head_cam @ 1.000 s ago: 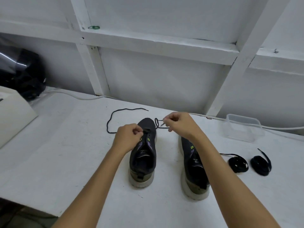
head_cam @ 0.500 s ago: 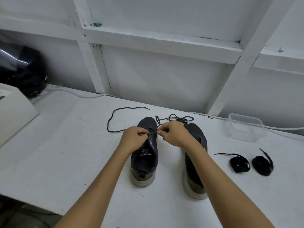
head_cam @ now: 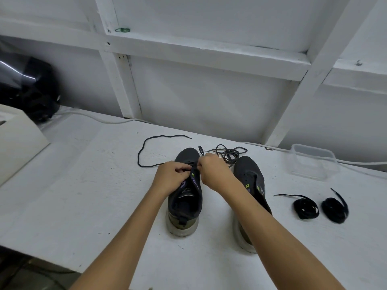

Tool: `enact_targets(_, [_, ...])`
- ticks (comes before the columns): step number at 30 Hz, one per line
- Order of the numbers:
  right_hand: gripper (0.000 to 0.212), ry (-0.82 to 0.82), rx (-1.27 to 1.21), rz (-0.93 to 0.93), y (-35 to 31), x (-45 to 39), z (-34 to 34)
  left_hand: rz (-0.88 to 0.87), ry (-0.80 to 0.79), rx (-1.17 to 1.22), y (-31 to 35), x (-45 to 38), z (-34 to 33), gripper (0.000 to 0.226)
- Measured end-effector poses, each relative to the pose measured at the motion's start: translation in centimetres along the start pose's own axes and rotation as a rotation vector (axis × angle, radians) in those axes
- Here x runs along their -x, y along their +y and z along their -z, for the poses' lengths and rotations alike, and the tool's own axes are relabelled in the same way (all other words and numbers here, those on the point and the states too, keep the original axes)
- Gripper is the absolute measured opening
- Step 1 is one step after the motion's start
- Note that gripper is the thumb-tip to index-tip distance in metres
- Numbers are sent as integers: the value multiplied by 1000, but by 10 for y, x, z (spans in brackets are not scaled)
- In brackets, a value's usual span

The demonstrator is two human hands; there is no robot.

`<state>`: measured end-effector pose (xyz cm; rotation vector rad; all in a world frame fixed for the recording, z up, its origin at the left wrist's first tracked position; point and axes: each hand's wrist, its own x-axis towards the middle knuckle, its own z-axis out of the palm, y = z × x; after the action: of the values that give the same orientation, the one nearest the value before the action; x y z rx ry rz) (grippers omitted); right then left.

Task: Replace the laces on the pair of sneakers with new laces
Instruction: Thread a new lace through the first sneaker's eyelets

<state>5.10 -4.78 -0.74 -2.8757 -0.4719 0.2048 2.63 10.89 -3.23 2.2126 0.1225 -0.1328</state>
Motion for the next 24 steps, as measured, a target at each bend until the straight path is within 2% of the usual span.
enact_targets(18, [24,38,168,54,-20,7,-7,-68,12,-24,2,2,-3,28])
enact_targets(24, [18,61,-99,-58,-6,3,-13,-40,71,-74,2,-2,-7,20])
